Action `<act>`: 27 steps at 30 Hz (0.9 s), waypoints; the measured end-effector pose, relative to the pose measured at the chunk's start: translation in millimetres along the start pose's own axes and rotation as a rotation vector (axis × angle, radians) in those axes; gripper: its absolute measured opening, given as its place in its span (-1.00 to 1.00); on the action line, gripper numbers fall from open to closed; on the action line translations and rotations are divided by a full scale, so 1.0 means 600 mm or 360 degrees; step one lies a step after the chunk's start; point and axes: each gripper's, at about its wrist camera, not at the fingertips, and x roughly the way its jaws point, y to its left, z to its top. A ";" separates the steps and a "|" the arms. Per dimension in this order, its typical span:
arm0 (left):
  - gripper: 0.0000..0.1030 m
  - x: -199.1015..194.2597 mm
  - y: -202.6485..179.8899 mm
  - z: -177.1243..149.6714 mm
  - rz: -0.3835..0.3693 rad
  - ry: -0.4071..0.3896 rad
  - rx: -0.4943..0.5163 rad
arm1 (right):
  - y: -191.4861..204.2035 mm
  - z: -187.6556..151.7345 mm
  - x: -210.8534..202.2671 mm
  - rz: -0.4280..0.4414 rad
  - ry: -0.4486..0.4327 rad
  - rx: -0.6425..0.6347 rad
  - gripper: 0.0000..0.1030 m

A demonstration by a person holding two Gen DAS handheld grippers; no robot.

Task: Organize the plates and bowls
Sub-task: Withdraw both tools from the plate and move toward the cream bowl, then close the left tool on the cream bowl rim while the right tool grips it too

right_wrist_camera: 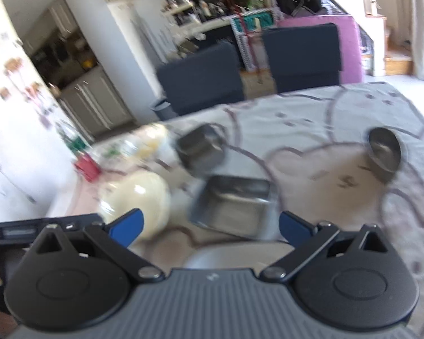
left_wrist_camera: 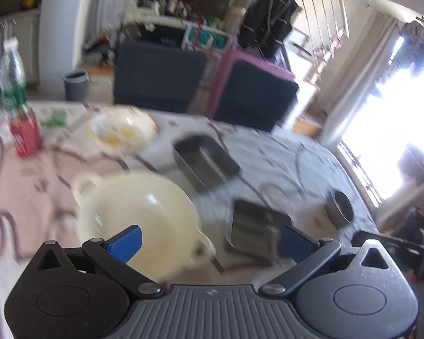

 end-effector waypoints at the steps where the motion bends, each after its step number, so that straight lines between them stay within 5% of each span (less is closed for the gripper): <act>1: 1.00 -0.001 0.009 0.013 0.0027 -0.0022 0.0005 | 0.012 0.007 0.009 0.0035 -0.0009 0.0011 1.00; 9: 1.00 0.030 0.095 0.087 0.0123 -0.0041 -0.0022 | 0.054 0.035 0.109 0.0159 0.0101 0.0243 1.00; 15: 0.95 0.091 0.187 0.104 0.0208 0.0020 -0.0132 | 0.038 -0.003 0.191 0.0241 0.0224 0.0428 1.00; 21: 0.35 0.148 0.260 0.083 0.0210 0.0140 -0.0297 | 0.007 -0.031 0.255 0.0190 0.0470 0.0636 1.00; 27: -0.52 0.183 0.287 0.069 0.0254 0.0203 -0.0347 | -0.007 -0.040 0.270 0.0306 0.0496 0.0794 0.64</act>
